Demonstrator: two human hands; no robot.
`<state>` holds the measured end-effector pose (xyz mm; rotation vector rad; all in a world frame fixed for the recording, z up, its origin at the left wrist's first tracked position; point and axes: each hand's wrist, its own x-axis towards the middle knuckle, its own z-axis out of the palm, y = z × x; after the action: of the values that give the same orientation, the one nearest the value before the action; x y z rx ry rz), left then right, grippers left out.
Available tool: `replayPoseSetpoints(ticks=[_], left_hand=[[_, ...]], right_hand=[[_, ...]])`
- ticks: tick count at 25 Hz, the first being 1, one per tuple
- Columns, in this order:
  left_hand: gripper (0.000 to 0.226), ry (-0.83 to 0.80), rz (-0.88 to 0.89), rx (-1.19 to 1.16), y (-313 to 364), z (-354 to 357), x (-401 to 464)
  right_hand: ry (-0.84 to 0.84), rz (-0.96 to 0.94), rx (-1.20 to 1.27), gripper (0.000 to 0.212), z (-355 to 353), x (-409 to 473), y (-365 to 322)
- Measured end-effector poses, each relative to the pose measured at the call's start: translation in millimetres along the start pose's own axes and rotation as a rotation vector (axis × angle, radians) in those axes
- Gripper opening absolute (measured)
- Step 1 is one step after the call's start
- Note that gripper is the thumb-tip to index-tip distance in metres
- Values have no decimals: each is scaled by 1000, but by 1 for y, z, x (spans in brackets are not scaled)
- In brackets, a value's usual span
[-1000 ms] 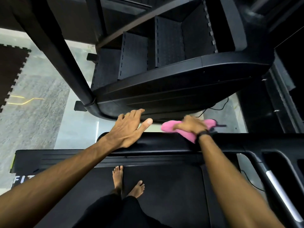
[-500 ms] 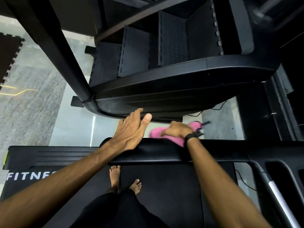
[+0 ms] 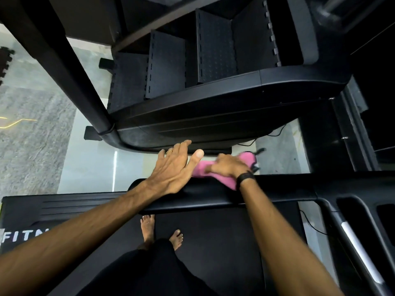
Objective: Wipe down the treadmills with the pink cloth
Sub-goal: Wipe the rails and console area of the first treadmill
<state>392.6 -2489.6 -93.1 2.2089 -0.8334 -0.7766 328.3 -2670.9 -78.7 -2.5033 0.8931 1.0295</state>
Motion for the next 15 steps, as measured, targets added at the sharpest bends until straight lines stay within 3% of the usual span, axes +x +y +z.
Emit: replayPoseSetpoints(ticks=[2, 4, 7, 9, 11, 13, 15], left_hand=[[98, 3, 12, -41, 7, 1, 6], [97, -16, 37, -66, 14, 5, 9], [95, -31, 102, -58, 23, 14, 7], [95, -44, 129, -37, 29, 22, 6], [94, -37, 153, -6, 33, 28, 5], [94, -24, 160, 9, 32, 30, 5], [95, -34, 155, 10, 30, 29, 4]], right_hand=[[254, -190, 76, 54, 18, -45, -15], [472, -233, 130, 61, 33, -87, 16], [546, 80, 99, 67, 13, -76, 96], [511, 268, -6, 59, 2, -54, 94], [534, 196, -132, 57, 18, -49, 53], [639, -20, -35, 53, 47, -74, 19], [682, -137, 126, 55, 58, -97, 41]])
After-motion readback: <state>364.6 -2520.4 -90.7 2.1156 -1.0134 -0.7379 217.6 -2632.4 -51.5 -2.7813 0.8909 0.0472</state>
